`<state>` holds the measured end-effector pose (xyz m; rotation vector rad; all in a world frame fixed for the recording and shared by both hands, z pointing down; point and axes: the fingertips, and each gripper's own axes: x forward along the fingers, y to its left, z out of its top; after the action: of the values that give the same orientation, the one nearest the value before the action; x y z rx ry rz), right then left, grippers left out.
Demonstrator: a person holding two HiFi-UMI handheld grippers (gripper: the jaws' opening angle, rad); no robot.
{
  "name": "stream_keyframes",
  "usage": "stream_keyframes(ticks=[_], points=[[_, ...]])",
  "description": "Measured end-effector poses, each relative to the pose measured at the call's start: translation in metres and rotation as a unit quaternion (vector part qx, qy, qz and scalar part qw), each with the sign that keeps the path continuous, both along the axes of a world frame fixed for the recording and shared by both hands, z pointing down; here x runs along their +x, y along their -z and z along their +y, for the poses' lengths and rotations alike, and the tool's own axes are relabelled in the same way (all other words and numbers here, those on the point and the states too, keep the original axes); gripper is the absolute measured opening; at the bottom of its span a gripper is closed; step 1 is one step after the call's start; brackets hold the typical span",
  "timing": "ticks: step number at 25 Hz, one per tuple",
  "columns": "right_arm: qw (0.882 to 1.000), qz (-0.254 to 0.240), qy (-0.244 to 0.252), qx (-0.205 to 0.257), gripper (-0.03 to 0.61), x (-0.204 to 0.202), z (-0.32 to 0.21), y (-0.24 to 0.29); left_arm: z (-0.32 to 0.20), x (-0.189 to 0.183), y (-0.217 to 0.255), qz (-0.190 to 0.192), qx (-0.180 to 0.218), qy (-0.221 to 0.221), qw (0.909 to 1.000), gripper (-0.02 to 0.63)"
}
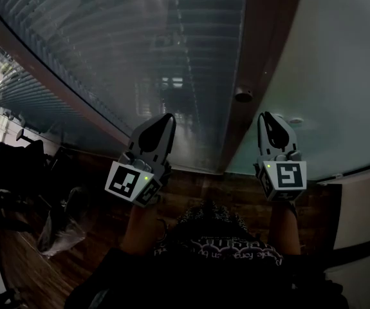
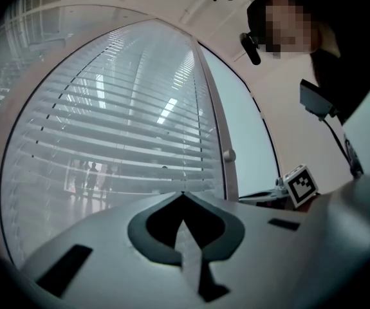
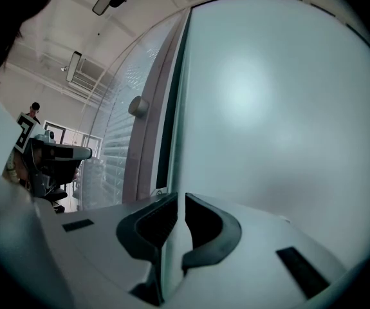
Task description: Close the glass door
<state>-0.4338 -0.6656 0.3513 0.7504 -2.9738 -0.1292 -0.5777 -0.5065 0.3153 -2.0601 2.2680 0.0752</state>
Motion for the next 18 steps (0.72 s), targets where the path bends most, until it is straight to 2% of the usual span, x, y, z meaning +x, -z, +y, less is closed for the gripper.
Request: stream_keyframes(ticks=[11,18], points=[[1.0,0.006,0.01,-0.003,0.032,0.002,0.004,-0.003,-0.011,0.01,0.003,-0.005,0.007,-0.02,0.9998,0.002],[0.999,-0.009,0.019,0.025,0.003,0.02,0.02,0.015,-0.017,0.019,0.004,-0.002,0.01,-0.034,0.9994,0.002]])
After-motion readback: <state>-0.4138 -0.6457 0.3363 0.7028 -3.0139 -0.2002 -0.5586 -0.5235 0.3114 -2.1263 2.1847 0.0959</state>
